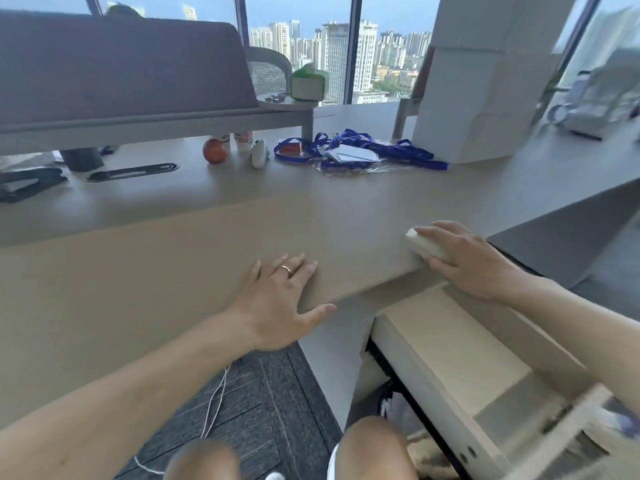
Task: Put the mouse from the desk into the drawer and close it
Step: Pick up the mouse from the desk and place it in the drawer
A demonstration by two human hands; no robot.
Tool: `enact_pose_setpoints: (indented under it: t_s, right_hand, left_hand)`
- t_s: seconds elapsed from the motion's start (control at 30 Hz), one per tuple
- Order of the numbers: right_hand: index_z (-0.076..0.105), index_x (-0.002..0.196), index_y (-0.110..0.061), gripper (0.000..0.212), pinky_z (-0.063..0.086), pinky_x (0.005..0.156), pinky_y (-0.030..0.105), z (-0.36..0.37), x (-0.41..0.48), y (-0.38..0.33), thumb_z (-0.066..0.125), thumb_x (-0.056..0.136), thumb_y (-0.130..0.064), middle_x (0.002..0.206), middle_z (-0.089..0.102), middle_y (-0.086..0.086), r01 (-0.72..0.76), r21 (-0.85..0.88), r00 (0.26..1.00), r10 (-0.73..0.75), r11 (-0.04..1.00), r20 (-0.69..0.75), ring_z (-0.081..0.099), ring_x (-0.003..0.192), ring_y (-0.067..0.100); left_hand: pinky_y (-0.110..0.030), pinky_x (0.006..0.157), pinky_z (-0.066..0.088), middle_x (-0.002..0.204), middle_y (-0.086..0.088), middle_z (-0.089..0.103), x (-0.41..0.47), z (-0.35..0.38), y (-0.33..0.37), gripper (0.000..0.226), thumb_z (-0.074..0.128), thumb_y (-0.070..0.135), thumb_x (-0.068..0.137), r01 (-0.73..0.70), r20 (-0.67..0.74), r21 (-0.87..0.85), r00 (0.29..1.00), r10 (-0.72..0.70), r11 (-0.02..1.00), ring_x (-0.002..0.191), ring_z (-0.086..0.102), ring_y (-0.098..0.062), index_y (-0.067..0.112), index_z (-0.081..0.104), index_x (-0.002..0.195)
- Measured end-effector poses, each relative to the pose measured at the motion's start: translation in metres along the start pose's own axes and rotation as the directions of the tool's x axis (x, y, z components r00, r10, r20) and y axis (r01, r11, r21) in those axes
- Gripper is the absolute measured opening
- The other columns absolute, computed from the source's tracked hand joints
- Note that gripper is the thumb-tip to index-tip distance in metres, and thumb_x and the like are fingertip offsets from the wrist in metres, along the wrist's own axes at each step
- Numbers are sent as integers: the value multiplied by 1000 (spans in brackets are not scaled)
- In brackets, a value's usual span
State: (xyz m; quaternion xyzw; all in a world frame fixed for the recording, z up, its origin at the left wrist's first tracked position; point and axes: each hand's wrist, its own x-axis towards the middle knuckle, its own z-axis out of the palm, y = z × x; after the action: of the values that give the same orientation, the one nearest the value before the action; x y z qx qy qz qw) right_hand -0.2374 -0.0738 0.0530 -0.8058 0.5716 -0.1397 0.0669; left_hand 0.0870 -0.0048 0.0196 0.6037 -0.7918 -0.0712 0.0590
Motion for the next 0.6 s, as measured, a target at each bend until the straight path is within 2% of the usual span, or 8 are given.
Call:
enact_pose_setpoints:
  t_s: [0.1,0.2,0.27,0.37,0.47,0.6]
  right_hand:
    - [48,144,-29,54,35,107,34,-15,-44,37,59,92,-24,147,45,5,-55,13,998,55,998,-35,49,130,26]
    - [48,144,-28,54,34,108,34,-22,-78,68,60,92,-24,149,43,2,-107,-5,994,106,994,-39,46,133,24]
    - [48,145,-27,55,34,110,34,-20,-94,85,60,92,-26,149,41,1,-130,-17,991,130,991,-18,45,134,23]
    - [45,147,-27,55,32,108,29,-7,-106,103,58,93,-25,151,39,1,-145,-23,989,145,989,20,44,134,23]
    - [40,149,-28,57,30,113,32,16,-109,115,56,94,-25,155,32,2,-157,18,986,156,987,66,39,139,24]
    - [35,150,-31,58,30,116,36,53,-111,131,55,96,-28,156,25,-1,-153,66,981,143,986,133,36,141,22]
  left_hand:
    - [-48,123,-2,169,7,8,12,9,51,89,31,79,87,-156,0,-26,988,156,987,154,-2,-13,31,13,160]
    - [-40,124,-2,168,6,14,20,23,95,82,43,68,92,-362,-13,-42,932,362,931,153,1,-9,28,19,159]
    - [-38,124,3,167,8,18,26,36,117,80,48,64,93,-434,-3,-55,900,435,899,152,6,-8,27,22,159]
    - [-37,122,17,167,5,20,42,58,130,80,53,58,93,-349,41,-150,932,359,925,152,13,-12,24,22,159]
    - [-37,122,17,168,1,13,63,78,128,81,55,53,95,-166,119,-230,973,197,959,152,12,-19,20,18,159]
    - [-43,119,19,166,-3,19,85,98,128,81,53,55,94,-137,41,-39,990,138,990,149,16,-25,16,21,158]
